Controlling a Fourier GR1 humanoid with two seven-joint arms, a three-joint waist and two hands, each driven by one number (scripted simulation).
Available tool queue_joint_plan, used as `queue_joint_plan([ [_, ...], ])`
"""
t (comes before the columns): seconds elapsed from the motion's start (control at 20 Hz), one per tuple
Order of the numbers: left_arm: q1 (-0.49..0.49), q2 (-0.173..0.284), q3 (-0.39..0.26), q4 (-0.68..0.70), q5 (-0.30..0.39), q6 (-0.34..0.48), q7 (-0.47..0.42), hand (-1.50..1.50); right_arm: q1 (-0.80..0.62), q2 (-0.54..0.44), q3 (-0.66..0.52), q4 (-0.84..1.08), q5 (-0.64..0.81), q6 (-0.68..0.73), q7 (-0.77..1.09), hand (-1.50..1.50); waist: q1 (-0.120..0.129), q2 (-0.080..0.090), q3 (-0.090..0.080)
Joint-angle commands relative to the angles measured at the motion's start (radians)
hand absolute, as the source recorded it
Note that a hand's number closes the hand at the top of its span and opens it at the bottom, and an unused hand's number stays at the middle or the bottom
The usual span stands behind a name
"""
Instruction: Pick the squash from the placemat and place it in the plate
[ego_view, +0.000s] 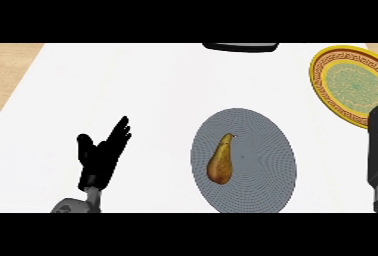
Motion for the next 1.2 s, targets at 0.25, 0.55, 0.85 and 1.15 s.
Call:
queue_joint_plan([
  [0.25,0.013,0.013,0.006,-0.017,0.005,-0.011,0.016,0.00,-0.013,-0.044,-0.243,0.249,-0.161,-0.088,0.074,-1.50,-0.011,-0.011,0.001],
  [0.55,0.002,0.022,0.033,-0.002,0.021,-0.021,0.021,0.00,-0.042,-0.092,-0.283,0.437,-0.384,-0.236,-0.166,-1.50,-0.017,-0.012,0.003],
  [0.85,0.010,0.005,0.019,0.024,0.005,-0.019,-0.003,0.00,-0.051,-0.066,-0.268,0.417,-0.526,-0.429,-0.390,-1.50,-0.023,-0.012,0.003],
  [1.15,0.022,0.004,0.022,-0.010,0.008,-0.008,0.021,0.00,-0.048,-0.039,-0.264,0.349,-0.697,-0.574,-0.518,-1.50,-0.032,-0.022,0.002],
])
